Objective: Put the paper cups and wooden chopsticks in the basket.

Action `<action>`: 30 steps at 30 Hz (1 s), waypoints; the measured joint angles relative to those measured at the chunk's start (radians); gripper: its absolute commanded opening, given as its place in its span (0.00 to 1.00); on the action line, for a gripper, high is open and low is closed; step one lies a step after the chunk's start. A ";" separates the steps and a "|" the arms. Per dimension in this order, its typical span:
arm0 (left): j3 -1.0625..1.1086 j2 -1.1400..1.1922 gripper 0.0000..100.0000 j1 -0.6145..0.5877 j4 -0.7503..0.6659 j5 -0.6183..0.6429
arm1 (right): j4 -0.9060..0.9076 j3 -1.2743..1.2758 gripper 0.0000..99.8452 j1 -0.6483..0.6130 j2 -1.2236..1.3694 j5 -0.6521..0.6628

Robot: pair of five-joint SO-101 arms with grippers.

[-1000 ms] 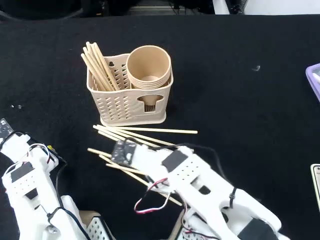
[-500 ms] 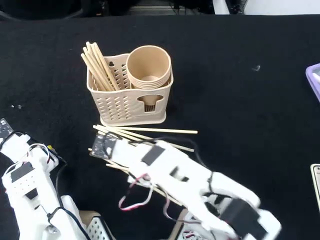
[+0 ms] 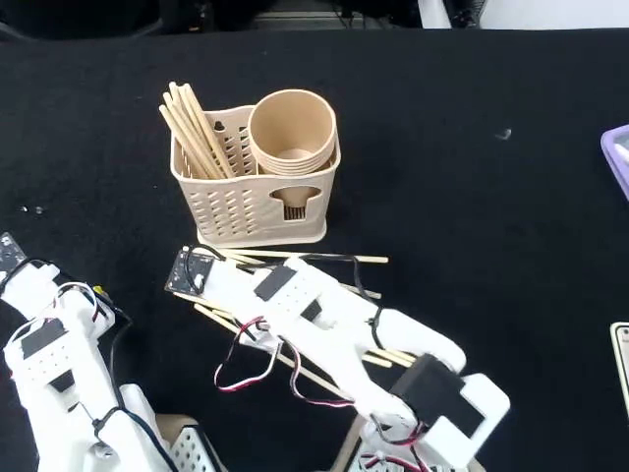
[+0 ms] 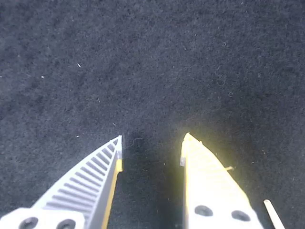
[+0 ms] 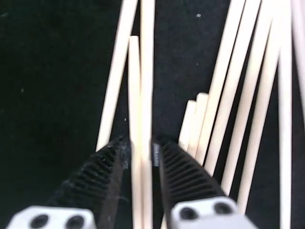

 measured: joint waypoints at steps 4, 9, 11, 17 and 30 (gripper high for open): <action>0.000 0.000 0.21 0.000 0.000 0.000 | 0.089 -0.018 0.01 -0.009 -0.061 0.003; 0.000 0.000 0.21 0.000 0.000 0.000 | 0.193 -0.038 0.01 -0.008 -0.267 0.003; 0.000 0.000 0.21 0.000 0.000 0.000 | 0.206 -0.038 0.01 -0.008 -0.338 0.003; 0.000 0.000 0.21 0.000 0.000 0.000 | 0.212 -0.092 0.01 0.055 -0.512 0.003; 0.000 0.000 0.21 0.000 0.000 0.000 | -0.275 -0.252 0.01 0.089 -0.703 -0.353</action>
